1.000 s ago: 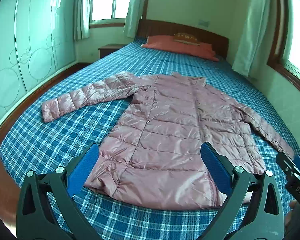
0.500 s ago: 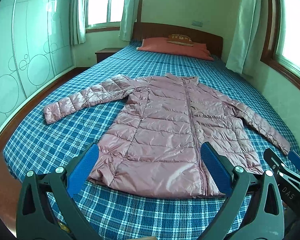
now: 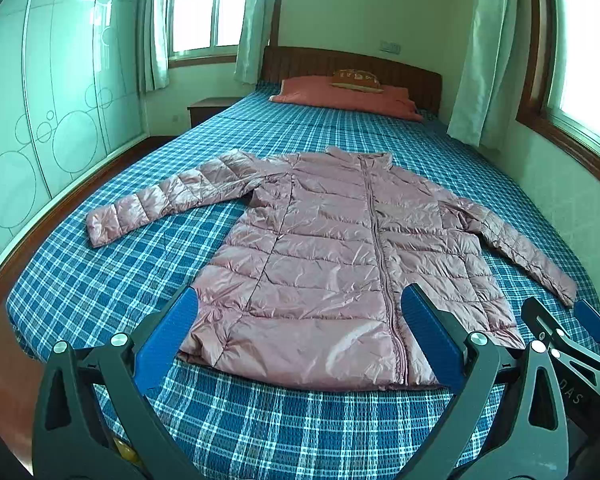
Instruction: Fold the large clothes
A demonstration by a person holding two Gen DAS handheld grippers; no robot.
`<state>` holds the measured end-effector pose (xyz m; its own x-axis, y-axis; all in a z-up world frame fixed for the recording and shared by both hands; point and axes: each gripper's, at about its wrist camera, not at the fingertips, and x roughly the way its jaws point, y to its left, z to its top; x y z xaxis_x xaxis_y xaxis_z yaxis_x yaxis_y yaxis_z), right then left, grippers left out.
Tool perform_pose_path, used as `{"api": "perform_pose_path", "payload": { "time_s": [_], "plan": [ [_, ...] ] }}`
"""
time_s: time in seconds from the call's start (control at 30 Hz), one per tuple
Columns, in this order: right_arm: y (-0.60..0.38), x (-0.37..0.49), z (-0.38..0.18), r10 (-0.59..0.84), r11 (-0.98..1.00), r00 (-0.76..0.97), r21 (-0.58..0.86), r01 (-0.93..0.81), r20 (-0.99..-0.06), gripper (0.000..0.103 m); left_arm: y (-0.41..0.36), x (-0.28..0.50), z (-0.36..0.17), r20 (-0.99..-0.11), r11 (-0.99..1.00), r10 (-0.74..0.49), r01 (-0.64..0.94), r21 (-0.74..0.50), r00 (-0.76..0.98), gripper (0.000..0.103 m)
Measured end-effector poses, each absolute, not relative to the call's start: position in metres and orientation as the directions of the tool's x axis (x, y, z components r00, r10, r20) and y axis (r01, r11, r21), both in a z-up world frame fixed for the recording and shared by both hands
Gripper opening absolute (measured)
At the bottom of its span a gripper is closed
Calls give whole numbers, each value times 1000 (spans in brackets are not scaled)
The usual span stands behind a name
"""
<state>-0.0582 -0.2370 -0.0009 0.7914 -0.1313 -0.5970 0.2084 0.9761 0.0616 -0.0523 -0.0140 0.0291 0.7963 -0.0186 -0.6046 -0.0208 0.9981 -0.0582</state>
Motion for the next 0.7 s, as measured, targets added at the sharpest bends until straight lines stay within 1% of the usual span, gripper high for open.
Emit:
{"api": "perform_pose_path", "payload": {
  "time_s": [0.07,0.2,0.5,0.7],
  "plan": [
    [-236,-58,-1,-134,976,793,60,209,-595,98,-14,-52,29,-604,998,-15,-24,-56,797,101],
    [-236,-59,-1,-131,976,793,64,209,-594,98,-14,-50,29,-612,997,-44,-7,-80,789,101],
    [-234,-60,-1,-125,978,793,60,199,-597,98,-16,-54,29,-607,998,-38,-4,-68,794,101],
    [-233,-60,-4,-119,979,790,62,195,-602,98,-16,-54,27,-620,997,-42,-5,-74,783,101]
  ]
}}
